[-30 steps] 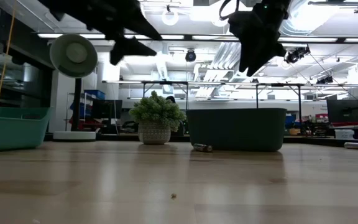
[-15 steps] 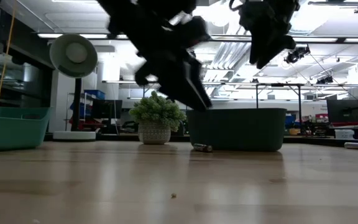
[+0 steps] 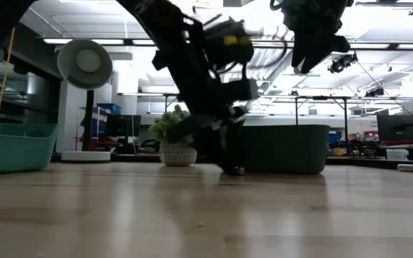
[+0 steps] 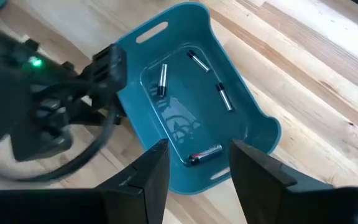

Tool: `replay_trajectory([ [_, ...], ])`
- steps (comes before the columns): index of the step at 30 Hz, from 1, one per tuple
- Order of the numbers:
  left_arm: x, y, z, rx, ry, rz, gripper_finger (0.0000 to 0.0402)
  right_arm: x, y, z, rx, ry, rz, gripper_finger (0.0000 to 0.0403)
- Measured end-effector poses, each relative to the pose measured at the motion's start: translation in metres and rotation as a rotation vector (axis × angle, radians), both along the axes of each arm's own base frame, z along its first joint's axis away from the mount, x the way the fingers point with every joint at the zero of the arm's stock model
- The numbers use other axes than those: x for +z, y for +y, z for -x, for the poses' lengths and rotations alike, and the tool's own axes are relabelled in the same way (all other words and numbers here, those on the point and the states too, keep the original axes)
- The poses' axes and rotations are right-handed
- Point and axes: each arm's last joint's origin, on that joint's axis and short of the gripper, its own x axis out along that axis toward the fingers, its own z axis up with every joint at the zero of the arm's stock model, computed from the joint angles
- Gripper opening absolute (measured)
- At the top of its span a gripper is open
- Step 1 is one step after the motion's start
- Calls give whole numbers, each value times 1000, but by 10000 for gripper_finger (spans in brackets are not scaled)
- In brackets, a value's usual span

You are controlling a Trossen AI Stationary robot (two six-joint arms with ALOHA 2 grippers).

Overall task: Sort batteries
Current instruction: Put the silver battery into the blue bin

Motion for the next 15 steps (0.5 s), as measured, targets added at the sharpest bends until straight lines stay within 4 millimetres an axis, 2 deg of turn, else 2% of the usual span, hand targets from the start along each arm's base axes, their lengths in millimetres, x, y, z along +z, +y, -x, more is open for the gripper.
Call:
replay_trajectory([
  [8,-8,24,3,16,52,84,129,0,0,0,-4,-3,-2,156],
  [10,-9,24,4,12,58,104,102,0,0,0,-6,-3,-2,156],
  [13,-9,21,6,38,87,147,40,0,0,0,-13,-5,-6,156],
  [15,-8,17,9,76,121,201,29,0,0,0,-13,-5,-6,156],
])
